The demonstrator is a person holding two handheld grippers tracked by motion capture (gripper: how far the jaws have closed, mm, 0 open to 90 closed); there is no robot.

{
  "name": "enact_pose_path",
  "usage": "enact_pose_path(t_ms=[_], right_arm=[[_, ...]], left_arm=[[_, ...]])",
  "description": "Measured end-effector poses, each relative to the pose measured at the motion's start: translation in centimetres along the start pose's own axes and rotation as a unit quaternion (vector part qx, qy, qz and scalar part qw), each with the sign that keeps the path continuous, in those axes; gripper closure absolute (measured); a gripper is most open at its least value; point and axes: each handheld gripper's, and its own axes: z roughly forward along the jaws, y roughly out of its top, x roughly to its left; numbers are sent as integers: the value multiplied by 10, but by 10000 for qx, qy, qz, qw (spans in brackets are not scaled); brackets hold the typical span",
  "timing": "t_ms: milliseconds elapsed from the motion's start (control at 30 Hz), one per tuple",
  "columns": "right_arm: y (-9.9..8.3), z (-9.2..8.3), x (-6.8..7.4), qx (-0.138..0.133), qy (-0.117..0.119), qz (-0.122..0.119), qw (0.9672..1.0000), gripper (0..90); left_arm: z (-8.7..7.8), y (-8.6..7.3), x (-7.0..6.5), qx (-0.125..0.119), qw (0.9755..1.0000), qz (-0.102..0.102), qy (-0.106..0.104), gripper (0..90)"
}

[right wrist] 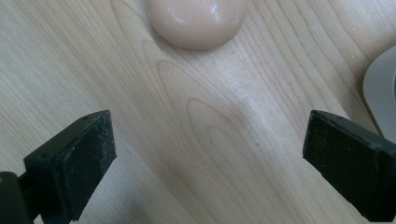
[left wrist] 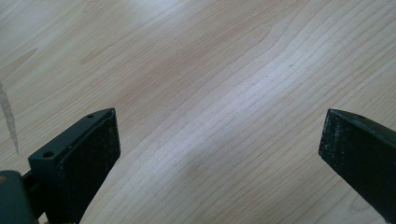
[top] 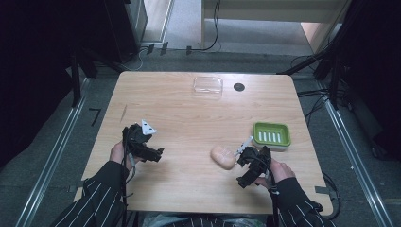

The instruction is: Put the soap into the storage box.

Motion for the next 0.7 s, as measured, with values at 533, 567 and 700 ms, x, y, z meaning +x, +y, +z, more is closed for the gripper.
enact_pose_path(t_ms=[533, 567, 700], right_arm=[[16, -1, -4, -132, -36, -45, 9999, 30], [18, -1, -3, -146, -49, -44, 9999, 30], [22, 1, -4, -137, -29, -50, 9999, 30]], left_arm=[[6, -5, 5, 117, 9999, -29, -70, 0], [5, -5, 5, 88, 9999, -50, -61, 0], [4, -7, 4, 86, 9999, -48, -56, 0]])
